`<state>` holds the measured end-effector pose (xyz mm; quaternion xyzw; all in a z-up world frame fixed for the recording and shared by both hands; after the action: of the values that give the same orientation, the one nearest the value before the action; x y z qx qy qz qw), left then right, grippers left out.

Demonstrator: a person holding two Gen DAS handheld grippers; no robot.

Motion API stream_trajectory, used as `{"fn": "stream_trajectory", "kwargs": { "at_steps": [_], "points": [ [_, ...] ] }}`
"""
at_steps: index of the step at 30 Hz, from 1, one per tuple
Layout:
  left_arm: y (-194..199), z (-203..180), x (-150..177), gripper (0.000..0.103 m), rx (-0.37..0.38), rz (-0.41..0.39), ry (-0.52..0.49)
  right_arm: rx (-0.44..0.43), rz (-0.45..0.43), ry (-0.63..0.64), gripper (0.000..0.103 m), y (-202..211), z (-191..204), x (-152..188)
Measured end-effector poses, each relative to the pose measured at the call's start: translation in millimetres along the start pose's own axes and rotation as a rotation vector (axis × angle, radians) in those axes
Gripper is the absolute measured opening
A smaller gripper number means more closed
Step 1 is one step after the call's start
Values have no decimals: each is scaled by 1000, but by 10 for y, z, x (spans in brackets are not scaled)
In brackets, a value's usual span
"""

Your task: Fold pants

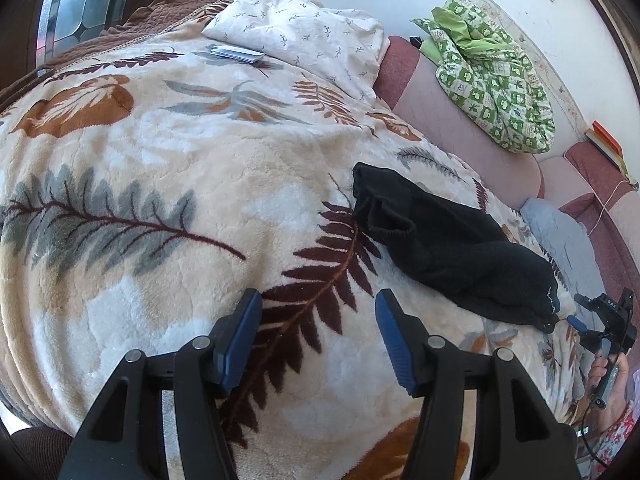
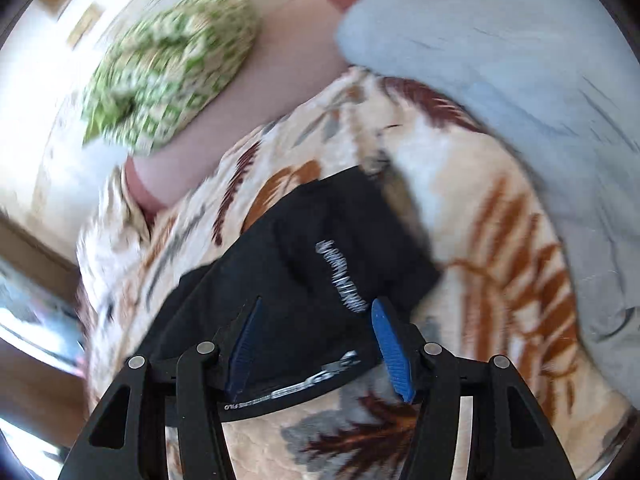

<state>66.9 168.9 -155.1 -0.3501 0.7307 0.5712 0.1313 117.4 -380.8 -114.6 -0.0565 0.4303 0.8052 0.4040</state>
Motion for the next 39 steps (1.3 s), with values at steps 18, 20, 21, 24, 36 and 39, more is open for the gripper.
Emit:
{"fn": "stream_trajectory", "kwargs": {
  "at_steps": [18, 20, 21, 24, 36, 39],
  "points": [
    [-43, -74, 56, 61, -99, -25, -110, 114, -14, -81, 14, -321, -208, -38],
    [-41, -74, 53, 61, -99, -26, -110, 104, -24, -78, 11, -187, -208, -13],
    [-41, -73, 50, 61, -95, -26, -107, 102, -28, -78, 11, -117, -208, 9],
    [-34, -57, 37, 61, -73, -22, -83, 113, -34, -78, 11, 70, -237, 94],
    [11, -37, 39, 64, -41, -19, -48, 220, 6, 175, 30, 102, 234, 376],
    [19, -50, 54, 64, -52, -21, -63, 69, 104, 324, 67, -196, 783, 719]
  ]
}}
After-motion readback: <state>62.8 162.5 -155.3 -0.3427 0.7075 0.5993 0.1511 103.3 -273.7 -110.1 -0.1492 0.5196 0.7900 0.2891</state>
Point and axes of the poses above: each gripper's, at about its wrist camera, not at the fingertips, and y roughly against the way its jaws point, z to its left, x to its underside, the point moved 10 cm from there along -y, roughly the way its jaws point, and after that the axes turned 7 degrees about -x, right-handed, at the moved point
